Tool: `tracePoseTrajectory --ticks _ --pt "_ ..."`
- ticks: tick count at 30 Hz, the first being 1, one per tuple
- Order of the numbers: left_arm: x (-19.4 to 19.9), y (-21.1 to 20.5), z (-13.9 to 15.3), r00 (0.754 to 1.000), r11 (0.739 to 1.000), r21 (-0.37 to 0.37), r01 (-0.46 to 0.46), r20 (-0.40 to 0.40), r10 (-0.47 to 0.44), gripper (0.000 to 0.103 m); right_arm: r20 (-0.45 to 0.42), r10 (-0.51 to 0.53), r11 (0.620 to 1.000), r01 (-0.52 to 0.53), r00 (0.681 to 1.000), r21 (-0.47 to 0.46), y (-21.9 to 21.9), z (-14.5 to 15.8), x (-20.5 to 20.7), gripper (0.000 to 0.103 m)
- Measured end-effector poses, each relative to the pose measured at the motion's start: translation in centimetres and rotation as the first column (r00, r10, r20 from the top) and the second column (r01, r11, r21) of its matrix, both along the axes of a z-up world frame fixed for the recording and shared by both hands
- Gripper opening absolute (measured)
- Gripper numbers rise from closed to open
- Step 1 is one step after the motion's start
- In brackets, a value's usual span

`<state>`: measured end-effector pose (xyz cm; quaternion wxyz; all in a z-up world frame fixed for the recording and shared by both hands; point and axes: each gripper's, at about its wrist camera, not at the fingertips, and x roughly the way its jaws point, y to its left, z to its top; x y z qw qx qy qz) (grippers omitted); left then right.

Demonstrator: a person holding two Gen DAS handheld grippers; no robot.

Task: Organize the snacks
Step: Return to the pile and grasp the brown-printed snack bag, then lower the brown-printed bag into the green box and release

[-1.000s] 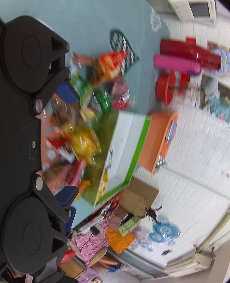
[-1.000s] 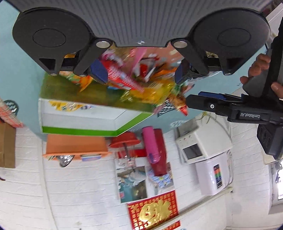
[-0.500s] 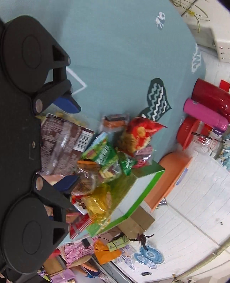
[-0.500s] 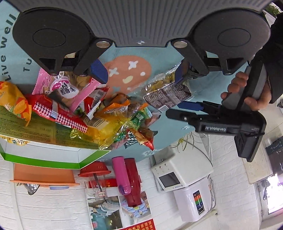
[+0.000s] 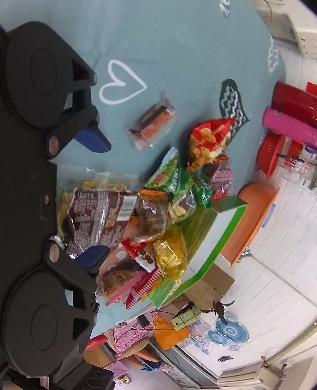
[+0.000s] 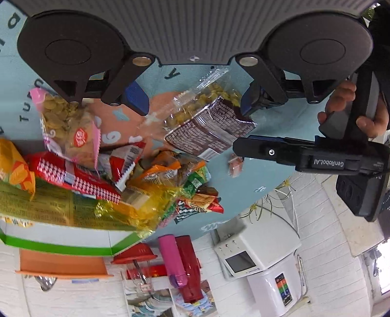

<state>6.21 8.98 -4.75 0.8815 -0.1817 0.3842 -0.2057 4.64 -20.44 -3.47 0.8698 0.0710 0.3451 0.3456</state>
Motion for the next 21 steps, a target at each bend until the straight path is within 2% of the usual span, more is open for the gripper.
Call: tracePoseTrajectory --ticks 5,6,7,8,9,10,12,15,21 --pt "0.2 -0.3 -0.2 0.999 0.999 -0.023 0.035 -0.008 -0.035 0.103 -0.009 0.008 1.0 -0.008 1.0 0.012 0.5 -0.3 0.0 0.103" --pt "0.3 -0.7 -0.2 0.999 0.999 -0.019 0.044 -0.007 -0.044 0.1 -0.005 0.013 1.0 -0.013 1.0 0.015 0.6 -0.4 0.0 0.103" --pt "0.3 -1.1 -0.2 0.999 0.999 -0.003 0.045 -0.001 -0.045 0.095 0.004 0.013 1.0 -0.013 1.0 0.014 0.9 -0.5 0.1 0.103" --pt "0.3 -1.4 -0.2 0.999 0.999 0.014 0.044 0.001 -0.044 0.08 0.028 0.012 1.0 -0.012 1.0 0.002 1.3 -0.6 0.1 0.103" --pt "0.2 -1.8 -0.2 0.999 0.999 0.022 0.045 -0.001 -0.045 0.072 0.057 0.007 1.0 -0.006 0.998 -0.018 1.6 -0.7 0.0 0.101" --pt "0.2 -2.0 -0.3 0.999 0.999 0.023 0.041 -0.001 -0.041 0.065 0.064 0.004 1.0 -0.003 0.998 -0.019 1.7 -0.7 0.1 0.093" --pt "-0.1 -2.1 0.0 1.0 0.999 0.033 0.03 0.003 -0.03 0.065 0.047 -0.003 1.0 0.004 0.999 -0.01 1.4 -0.6 0.2 0.087" --pt "-0.8 -2.1 0.8 0.999 0.999 0.032 0.029 0.02 -0.029 0.063 0.081 0.003 0.999 -0.001 0.997 -0.033 0.8 0.1 -0.4 0.079" --pt "-1.3 -3.0 3.7 0.994 0.999 -0.011 0.047 0.1 -0.046 0.067 0.206 -0.014 1.0 0.017 0.978 -0.013 -0.8 3.2 -1.4 0.076"
